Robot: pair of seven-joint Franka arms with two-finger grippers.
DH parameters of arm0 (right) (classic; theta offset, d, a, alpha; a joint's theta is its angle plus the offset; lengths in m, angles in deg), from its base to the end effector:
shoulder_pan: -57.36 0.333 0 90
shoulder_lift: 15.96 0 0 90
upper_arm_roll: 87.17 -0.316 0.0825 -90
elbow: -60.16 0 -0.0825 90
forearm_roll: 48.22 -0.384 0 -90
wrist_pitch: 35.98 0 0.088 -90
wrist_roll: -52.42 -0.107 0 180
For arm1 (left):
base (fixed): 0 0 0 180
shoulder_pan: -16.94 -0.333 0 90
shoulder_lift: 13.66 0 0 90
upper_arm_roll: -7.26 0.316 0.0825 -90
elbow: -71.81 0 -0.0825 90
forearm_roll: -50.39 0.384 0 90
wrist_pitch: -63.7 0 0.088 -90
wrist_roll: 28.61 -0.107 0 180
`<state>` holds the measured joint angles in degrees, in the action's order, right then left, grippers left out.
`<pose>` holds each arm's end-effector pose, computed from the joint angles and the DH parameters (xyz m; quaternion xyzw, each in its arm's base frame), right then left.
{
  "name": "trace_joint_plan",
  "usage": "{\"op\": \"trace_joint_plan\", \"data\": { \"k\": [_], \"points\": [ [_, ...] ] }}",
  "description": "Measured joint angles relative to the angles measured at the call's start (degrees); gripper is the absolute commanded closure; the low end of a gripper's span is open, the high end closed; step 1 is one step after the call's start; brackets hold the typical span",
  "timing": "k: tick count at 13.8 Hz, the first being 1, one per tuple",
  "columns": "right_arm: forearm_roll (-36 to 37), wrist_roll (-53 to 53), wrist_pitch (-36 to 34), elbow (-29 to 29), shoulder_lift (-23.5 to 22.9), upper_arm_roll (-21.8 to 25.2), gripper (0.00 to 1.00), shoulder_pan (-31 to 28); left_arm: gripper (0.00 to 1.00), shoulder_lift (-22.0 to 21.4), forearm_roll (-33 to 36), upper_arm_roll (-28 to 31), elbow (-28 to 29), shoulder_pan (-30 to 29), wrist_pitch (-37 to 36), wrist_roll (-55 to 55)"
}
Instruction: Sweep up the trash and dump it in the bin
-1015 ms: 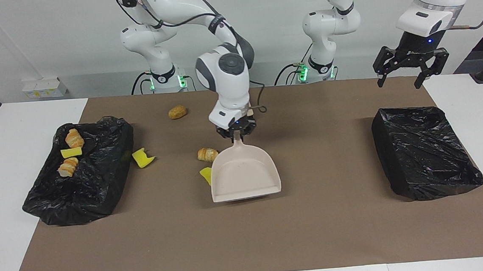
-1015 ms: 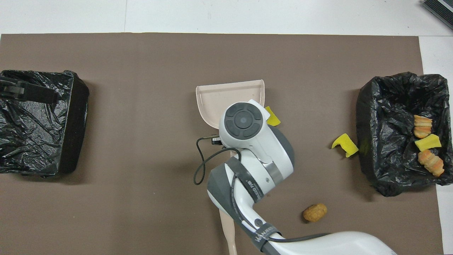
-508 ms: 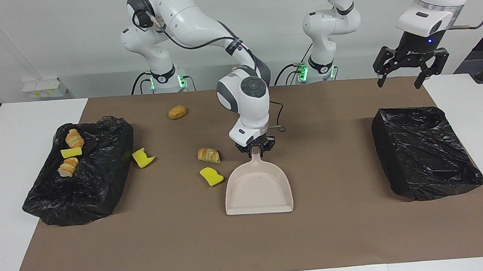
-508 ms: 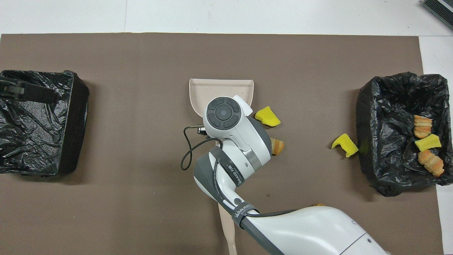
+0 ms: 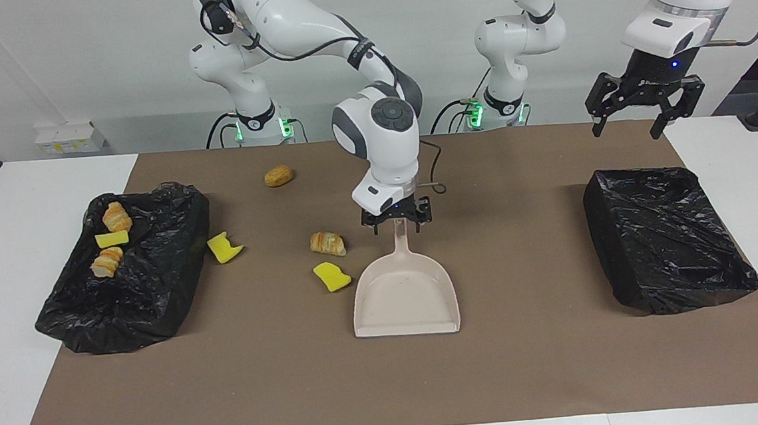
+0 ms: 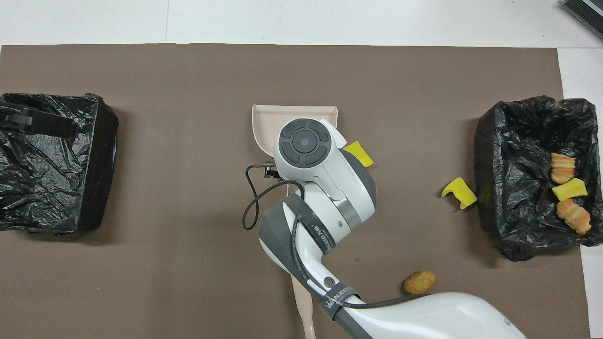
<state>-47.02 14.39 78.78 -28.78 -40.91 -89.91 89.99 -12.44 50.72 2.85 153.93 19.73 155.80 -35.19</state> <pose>0.5595 0.3903 0.3992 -0.9997 0.0212 -0.0060 0.0051 0.5600 -0.0696 0.6813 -0.9899 0.1194 -0.0764 0.0016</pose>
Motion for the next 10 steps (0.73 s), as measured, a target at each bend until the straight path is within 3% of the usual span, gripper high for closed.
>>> {"op": "trace_joint_plan", "data": {
  "k": [5, 10],
  "points": [
    [-2.7, 3.1, -5.4, -4.9, 7.0, -0.3, 0.0, 0.1, 0.0, 0.0, 0.0, 0.0, 0.0, 0.0, -0.4, 0.0],
    [-3.4, 3.6, -5.5, -13.7, 12.5, -0.5, 0.0, 1.2, 0.0, -0.1, 0.0, -0.3, 0.3, 0.0, -1.1, 0.0]
  ]
}}
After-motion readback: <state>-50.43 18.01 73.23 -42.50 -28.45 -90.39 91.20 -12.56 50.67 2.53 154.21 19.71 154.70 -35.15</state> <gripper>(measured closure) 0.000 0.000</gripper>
